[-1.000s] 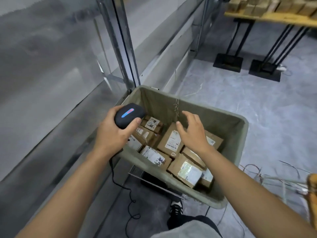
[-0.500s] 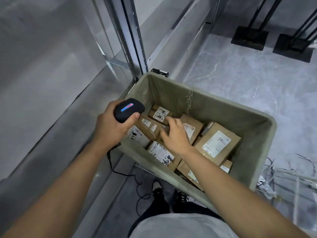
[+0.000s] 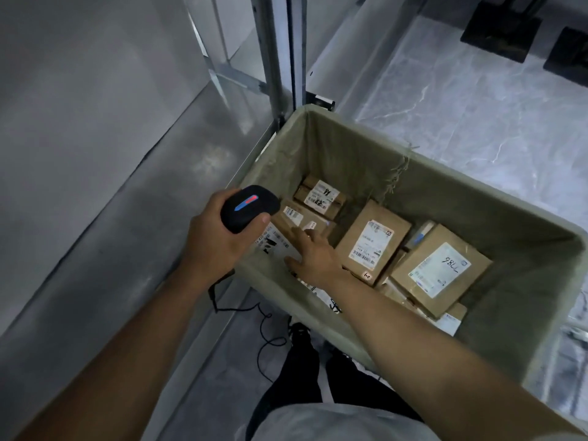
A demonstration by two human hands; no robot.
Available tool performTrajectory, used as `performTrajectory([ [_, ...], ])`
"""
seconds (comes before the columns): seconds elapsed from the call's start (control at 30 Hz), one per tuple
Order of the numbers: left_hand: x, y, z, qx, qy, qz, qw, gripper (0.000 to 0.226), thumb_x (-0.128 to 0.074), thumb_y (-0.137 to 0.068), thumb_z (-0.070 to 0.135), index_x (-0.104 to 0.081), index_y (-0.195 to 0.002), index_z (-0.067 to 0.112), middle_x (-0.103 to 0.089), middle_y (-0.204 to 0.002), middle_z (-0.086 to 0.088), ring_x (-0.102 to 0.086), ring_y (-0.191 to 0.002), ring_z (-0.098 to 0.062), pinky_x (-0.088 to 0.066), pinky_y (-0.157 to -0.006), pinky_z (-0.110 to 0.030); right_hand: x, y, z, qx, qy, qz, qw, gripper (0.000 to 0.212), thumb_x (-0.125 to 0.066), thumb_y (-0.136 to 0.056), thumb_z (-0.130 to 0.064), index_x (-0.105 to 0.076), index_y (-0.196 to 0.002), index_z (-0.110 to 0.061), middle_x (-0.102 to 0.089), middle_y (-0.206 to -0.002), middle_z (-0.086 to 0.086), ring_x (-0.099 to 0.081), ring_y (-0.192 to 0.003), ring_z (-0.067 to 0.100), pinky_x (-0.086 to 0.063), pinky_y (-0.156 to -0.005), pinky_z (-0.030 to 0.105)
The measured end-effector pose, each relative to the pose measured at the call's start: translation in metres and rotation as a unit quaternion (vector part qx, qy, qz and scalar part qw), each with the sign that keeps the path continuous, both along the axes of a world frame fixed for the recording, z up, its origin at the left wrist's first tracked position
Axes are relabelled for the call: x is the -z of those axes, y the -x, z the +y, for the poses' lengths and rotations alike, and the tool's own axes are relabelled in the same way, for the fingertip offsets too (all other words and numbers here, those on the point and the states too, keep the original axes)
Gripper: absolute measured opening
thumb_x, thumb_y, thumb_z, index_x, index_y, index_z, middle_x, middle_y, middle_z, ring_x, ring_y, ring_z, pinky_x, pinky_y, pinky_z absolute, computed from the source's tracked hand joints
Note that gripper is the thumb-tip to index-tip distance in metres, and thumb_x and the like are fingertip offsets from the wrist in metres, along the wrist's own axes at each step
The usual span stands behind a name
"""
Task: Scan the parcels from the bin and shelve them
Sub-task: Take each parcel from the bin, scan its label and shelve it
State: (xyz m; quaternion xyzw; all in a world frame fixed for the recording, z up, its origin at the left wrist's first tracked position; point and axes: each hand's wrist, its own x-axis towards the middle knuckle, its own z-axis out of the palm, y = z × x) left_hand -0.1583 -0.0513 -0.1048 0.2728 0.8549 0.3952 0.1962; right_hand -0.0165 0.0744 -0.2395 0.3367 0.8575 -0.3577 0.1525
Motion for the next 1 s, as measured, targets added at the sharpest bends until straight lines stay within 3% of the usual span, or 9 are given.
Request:
performTrajectory([
  [0.1, 0.006, 0.009, -0.004, -0.002, -0.006, -0.01, 1.0, 0.055, -0.086, -0.08, 0.039, -0.062, -0.127, 0.025, -0.064, -0.101, 0.026, -0.061, -0.089, 0.021, -0.048, -0.072, -0.003, 0.012, 0.009, 0.005, -0.007, 0.017, -0.013, 1.0, 0.078, -0.063, -0.092, -0.051, -0.022, -0.156, -0.031, -0.037, -0.15, 0.015, -0.036, -0.137, 0.037, -0.041, -0.107, 0.046],
  [0.2, 0.008, 0.015, -0.006, -0.012, -0.018, -0.028, 0.999, 0.06, -0.085, -0.075, 0.052, -0.062, -0.125, 0.029, -0.068, -0.104, 0.027, -0.067, -0.094, 0.009, -0.062, -0.078, -0.028, 0.019, 0.017, 0.01, -0.02, 0.04, -0.026, 0.999, 0.083, -0.064, -0.093, -0.05, -0.016, -0.159, -0.035, -0.032, -0.154, 0.02, -0.031, -0.141, 0.039, -0.035, -0.112, 0.047],
  [0.27, 0.009, 0.019, -0.008, -0.017, -0.02, -0.029, 0.999, 0.059, -0.084, -0.074, 0.053, -0.063, -0.124, 0.03, -0.069, -0.105, 0.026, -0.069, -0.095, 0.007, -0.063, -0.077, -0.033, 0.025, 0.02, 0.013, -0.027, 0.057, -0.037, 0.997, 0.088, -0.063, -0.093, -0.051, -0.008, -0.16, -0.039, -0.032, -0.153, 0.022, -0.031, -0.14, 0.04, -0.033, -0.112, 0.047],
  [0.43, 0.01, 0.022, -0.011, -0.016, -0.014, -0.043, 0.999, 0.054, -0.085, -0.08, 0.039, -0.063, -0.127, 0.026, -0.069, -0.107, 0.023, -0.068, -0.095, 0.008, -0.059, -0.075, -0.019, 0.041, 0.022, 0.02, -0.034, 0.098, -0.053, 0.993, 0.095, -0.056, -0.085, -0.064, 0.011, -0.154, -0.056, -0.036, -0.153, 0.02, -0.029, -0.139, 0.044, -0.029, -0.113, 0.053],
  [0.57, 0.01, 0.021, -0.013, -0.018, -0.013, -0.05, 0.998, 0.051, -0.085, -0.081, 0.034, -0.062, -0.126, 0.027, -0.068, -0.105, 0.023, -0.065, -0.094, 0.014, -0.05, -0.072, -0.005, 0.045, 0.023, 0.023, -0.024, 0.111, -0.05, 0.992, 0.091, -0.058, -0.09, -0.059, 0.004, -0.156, -0.054, -0.033, -0.156, 0.015, -0.024, -0.14, 0.039, -0.024, -0.114, 0.05],
  [0.73, 0.011, 0.018, -0.015, -0.01, -0.017, -0.048, 0.999, 0.053, -0.085, -0.081, 0.034, -0.062, -0.128, 0.025, -0.068, -0.108, 0.021, -0.066, -0.095, 0.012, -0.048, -0.072, -0.004, 0.046, 0.018, 0.026, 0.003, 0.125, -0.013, 0.992, 0.081, -0.064, -0.096, -0.045, -0.012, -0.158, -0.05, -0.034, -0.143, 0.014, -0.027, -0.137, 0.039, -0.025, -0.117, 0.045],
  [1.0, 0.004, 0.015, -0.023, -0.004, -0.038, -0.053, 0.998, 0.057, -0.08, -0.076, 0.048, -0.062, -0.126, 0.028, -0.068, -0.108, 0.023, -0.065, -0.097, 0.013, -0.047, -0.074, -0.003, 0.024, 0.0, 0.044, 0.102, 0.128, 0.054, 0.985, 0.075, -0.063, -0.091, -0.057, -0.018, -0.15, -0.065, -0.036, -0.12, 0.004, -0.034, -0.123, 0.029, -0.032, -0.111, 0.043],
])
